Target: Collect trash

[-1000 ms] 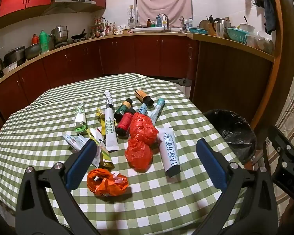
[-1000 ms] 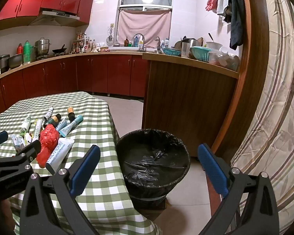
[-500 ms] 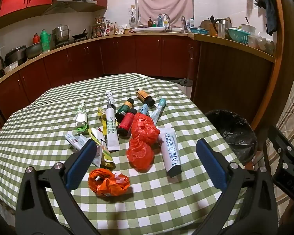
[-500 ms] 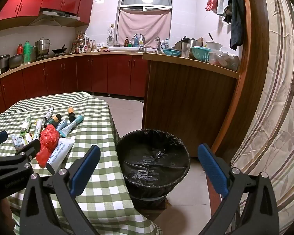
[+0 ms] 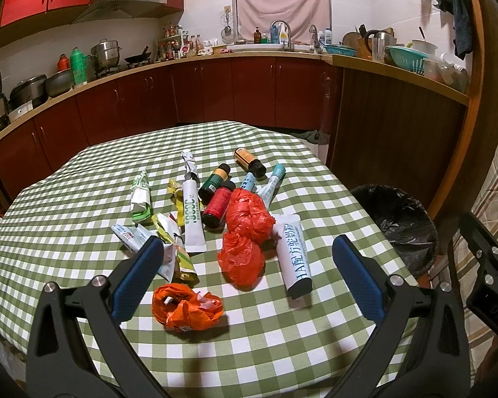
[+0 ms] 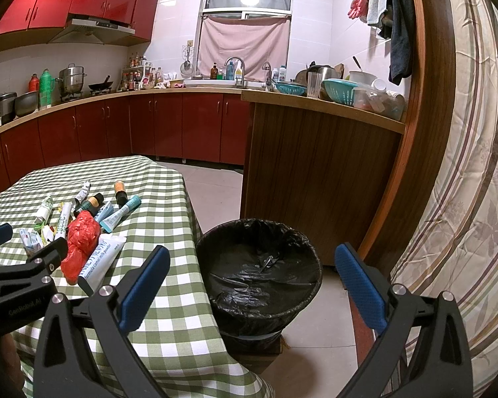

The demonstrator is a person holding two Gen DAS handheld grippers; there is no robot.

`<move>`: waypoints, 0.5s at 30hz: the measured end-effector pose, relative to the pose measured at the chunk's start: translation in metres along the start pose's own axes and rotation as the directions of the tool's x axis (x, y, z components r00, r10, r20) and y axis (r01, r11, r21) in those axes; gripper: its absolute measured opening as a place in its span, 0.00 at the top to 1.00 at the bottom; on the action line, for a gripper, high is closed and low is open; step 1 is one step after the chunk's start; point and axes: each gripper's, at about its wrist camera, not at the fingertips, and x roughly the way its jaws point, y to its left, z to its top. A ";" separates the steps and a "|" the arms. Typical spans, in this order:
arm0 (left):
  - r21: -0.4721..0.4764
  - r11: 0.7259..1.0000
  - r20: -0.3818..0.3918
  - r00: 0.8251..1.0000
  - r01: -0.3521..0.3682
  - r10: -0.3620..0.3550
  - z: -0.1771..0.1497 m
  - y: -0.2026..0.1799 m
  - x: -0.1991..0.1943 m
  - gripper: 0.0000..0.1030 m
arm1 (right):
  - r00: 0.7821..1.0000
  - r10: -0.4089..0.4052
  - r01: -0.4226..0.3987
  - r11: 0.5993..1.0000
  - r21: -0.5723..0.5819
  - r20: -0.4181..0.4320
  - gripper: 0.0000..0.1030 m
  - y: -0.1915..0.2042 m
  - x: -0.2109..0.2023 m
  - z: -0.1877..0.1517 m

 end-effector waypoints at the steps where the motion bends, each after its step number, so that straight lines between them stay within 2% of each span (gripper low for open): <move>1: -0.001 1.000 -0.001 1.000 0.001 -0.001 0.000 0.000 0.000 0.04 | 1.000 0.000 0.000 1.000 0.000 0.000 0.06 0.000 0.000 0.000; 15: -0.002 1.000 -0.002 1.000 0.003 -0.003 0.000 0.001 0.000 0.04 | 1.000 0.000 0.000 1.000 0.000 0.001 0.06 0.000 0.000 0.000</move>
